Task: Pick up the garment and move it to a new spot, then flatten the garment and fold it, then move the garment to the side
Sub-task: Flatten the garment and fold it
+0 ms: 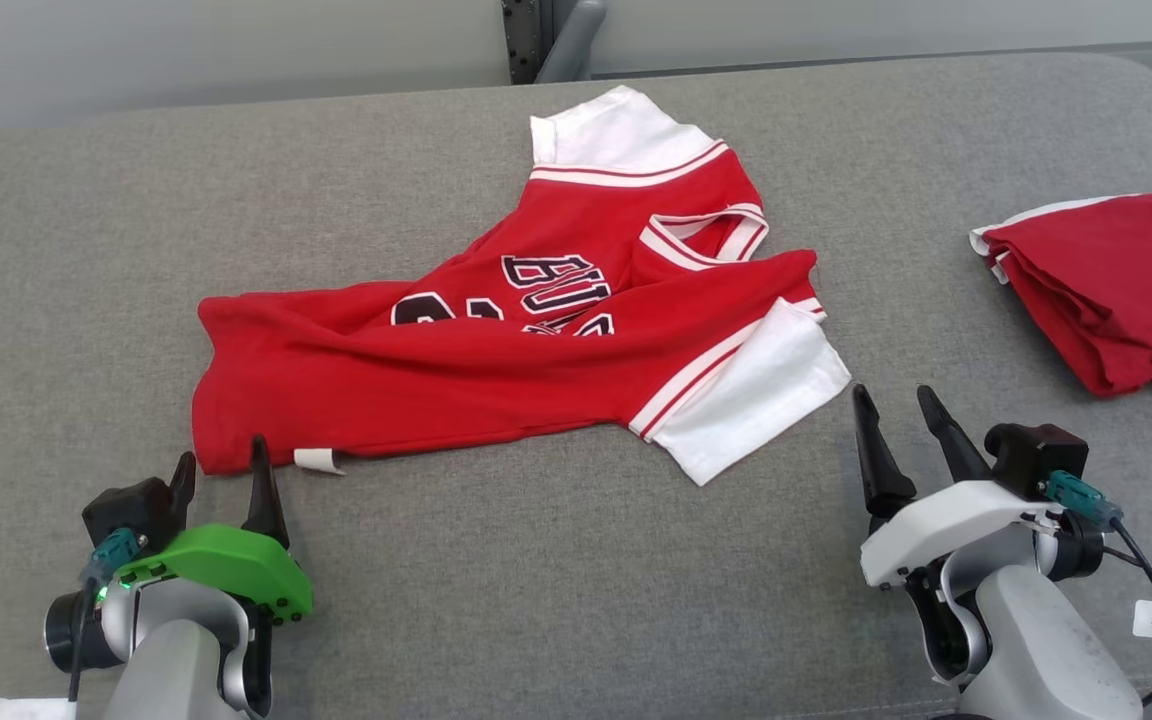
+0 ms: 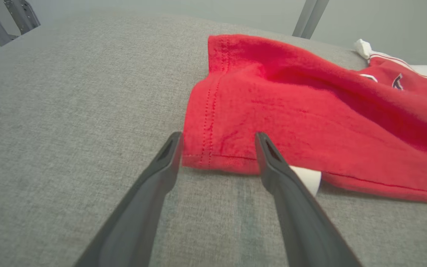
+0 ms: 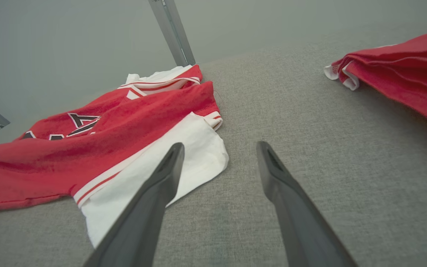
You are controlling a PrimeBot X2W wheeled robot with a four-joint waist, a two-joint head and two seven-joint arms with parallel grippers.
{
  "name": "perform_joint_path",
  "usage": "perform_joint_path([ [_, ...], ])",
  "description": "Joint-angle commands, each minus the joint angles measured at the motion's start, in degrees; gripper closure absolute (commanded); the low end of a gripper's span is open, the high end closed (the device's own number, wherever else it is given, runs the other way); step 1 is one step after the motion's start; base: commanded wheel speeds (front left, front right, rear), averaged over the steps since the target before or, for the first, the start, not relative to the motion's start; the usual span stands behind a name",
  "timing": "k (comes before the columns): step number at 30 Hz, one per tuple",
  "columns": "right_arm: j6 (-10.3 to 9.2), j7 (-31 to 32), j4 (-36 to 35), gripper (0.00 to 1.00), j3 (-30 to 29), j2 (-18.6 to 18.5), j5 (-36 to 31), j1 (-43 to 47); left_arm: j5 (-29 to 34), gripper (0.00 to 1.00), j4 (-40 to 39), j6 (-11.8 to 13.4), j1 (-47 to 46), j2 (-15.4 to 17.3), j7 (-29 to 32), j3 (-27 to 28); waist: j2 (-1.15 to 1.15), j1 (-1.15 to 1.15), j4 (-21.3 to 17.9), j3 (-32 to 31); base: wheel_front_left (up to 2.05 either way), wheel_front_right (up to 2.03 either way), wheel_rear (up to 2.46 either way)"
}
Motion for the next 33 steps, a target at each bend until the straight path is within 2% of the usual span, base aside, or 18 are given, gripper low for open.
perform_joint_path([
  [1,-0.03,-0.2,-0.2,0.00,-0.1,-0.2,-0.4,-0.4,0.4,0.00,0.2,-0.1,-0.3,-0.2,-0.2,0.5,0.00,0.00,-1.0,1.1,0.00,0.00,0.00],
  [7,-0.03,-0.2,-0.6,0.00,-0.9,-0.2,-0.3,-0.9,2.5,0.00,1.7,-1.0,-0.6,-1.1,-0.2,3.4,0.00,0.00,-1.8,1.9,0.00,0.00,0.00],
  [9,-0.03,-0.2,-0.6,0.00,-1.0,0.0,-0.3,-0.9,3.8,0.00,0.6,-0.5,-0.3,-1.5,-0.2,6.1,0.00,0.00,-1.8,2.2,0.00,0.00,0.00],
  [18,-0.03,-0.2,-0.9,0.00,-0.4,0.2,-0.2,-1.4,6.7,0.00,2.4,-1.6,-0.5,-2.5,-0.2,8.7,0.00,0.00,-2.0,3.4,0.00,0.00,0.00],
  [19,-0.03,-0.2,-0.9,0.00,-0.3,0.1,-0.2,-1.5,6.8,0.04,2.4,-1.8,-0.6,-2.6,-0.2,9.0,0.00,0.00,-2.1,3.5,0.00,0.00,0.00],
  [20,-0.03,-0.2,-1.0,0.00,-0.3,0.1,-0.2,-1.6,6.9,0.55,2.2,-2.1,-0.7,-2.8,-0.2,9.3,0.00,0.00,-2.1,3.5,0.00,0.00,0.00],
  [21,-0.03,-0.2,-1.1,0.00,-0.3,0.1,-0.1,-1.6,7.2,0.72,2.1,-2.2,-0.7,-2.9,-0.2,9.6,0.00,0.00,-2.1,3.6,0.00,0.00,0.00],
  [23,-0.03,-0.2,-0.9,0.00,-0.4,0.1,-0.1,-1.6,7.4,0.76,2.2,-2.6,-0.6,-3.1,-0.2,10.0,0.00,0.00,-2.2,3.6,0.00,0.00,0.00],
  [25,-0.03,-0.2,-0.8,0.00,-0.5,0.0,-0.2,-1.5,7.8,0.94,1.9,-2.6,-0.5,-3.3,-0.2,10.7,0.00,0.00,-2.2,3.5,0.00,0.00,0.00],
  [27,-0.03,-0.2,-0.7,0.00,-0.7,0.0,-0.3,-1.4,8.4,1.00,1.3,-2.9,-0.2,-3.3,-0.2,11.3,0.00,0.00,-2.1,3.5,0.00,0.00,0.00],
  [33,-0.03,-0.2,-0.2,0.00,-1.1,0.1,-0.4,-1.0,10.5,1.00,0.0,-3.6,1.5,-3.6,-0.2,12.5,0.00,0.00,-1.4,2.3,0.00,0.00,0.00],
])
